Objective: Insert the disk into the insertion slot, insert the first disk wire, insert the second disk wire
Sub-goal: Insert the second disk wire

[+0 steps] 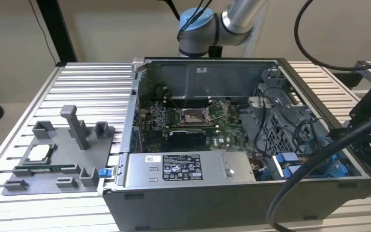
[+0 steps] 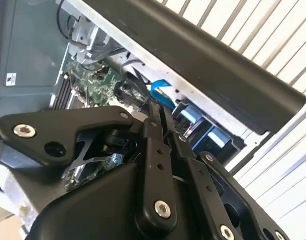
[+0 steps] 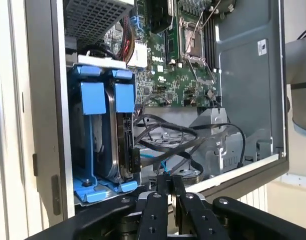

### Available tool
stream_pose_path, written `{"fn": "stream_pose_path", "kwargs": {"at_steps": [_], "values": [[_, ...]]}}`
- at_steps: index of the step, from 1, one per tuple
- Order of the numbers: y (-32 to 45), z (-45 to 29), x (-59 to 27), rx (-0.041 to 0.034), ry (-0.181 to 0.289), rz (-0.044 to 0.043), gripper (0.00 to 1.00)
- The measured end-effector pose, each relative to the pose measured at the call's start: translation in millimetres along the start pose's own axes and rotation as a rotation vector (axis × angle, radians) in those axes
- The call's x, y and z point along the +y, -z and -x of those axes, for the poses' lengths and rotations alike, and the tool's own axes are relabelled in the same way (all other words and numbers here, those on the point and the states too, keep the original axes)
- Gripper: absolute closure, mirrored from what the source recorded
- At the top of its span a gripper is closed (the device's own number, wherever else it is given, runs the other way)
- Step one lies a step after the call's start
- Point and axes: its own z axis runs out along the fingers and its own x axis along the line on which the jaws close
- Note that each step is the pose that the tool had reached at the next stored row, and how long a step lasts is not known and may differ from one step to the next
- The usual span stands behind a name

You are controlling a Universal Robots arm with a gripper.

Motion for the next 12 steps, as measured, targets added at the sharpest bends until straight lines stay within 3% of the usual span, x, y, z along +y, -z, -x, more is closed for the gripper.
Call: {"fn": "stream_pose_path", "kwargs": {"at_steps": [2, 5, 9, 12], "values": [[1.1, 1.7, 4.8, 0.0013, 0.000, -0.0001, 1.00], [1.3, 4.1, 11.8, 0.0120, 0.000, -0.0009, 1.00], [-0.1, 7.0, 19.7, 0.0425, -0.002, -0.0033, 1.00], [0.2, 14.2, 23.8, 0.0571, -0.002, -0.0044, 1.00]]}}
